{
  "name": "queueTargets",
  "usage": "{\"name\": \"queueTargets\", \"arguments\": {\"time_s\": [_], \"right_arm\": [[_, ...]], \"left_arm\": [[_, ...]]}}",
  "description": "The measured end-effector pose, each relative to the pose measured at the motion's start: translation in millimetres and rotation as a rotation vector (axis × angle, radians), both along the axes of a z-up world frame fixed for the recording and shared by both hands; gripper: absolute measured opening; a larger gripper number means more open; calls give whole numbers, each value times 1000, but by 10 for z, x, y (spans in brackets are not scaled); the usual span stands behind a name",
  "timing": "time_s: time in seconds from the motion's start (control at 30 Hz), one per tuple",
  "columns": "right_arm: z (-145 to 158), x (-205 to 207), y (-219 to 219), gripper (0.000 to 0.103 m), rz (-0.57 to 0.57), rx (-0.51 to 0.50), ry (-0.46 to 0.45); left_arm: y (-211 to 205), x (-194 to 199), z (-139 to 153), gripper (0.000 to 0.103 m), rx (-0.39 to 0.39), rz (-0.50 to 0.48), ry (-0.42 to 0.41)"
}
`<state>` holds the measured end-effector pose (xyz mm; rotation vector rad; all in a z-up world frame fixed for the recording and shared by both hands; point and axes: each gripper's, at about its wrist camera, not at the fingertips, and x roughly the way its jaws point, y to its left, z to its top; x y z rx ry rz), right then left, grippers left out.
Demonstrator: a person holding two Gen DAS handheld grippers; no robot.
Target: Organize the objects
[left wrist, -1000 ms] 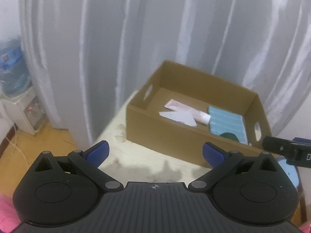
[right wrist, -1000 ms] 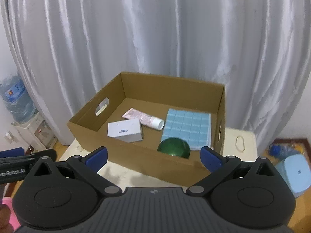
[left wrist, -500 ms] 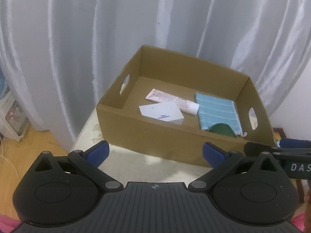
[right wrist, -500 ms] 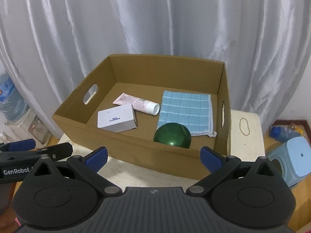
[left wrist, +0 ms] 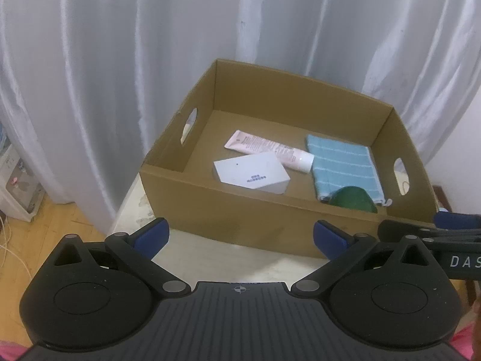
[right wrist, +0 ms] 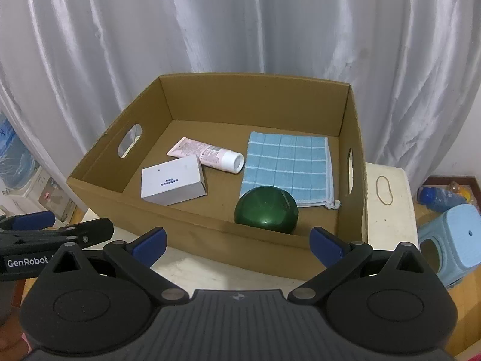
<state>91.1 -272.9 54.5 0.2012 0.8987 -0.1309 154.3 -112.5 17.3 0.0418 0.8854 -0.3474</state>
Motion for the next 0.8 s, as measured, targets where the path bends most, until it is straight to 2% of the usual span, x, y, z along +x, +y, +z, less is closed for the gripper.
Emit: {"name": "queueTargets", "arguments": {"time_s": [0.8], "right_arm": [[-54,-16,-97,103,-30,35,19]], "left_arm": [[-86,21,-25,102,27,-14,24]]}}
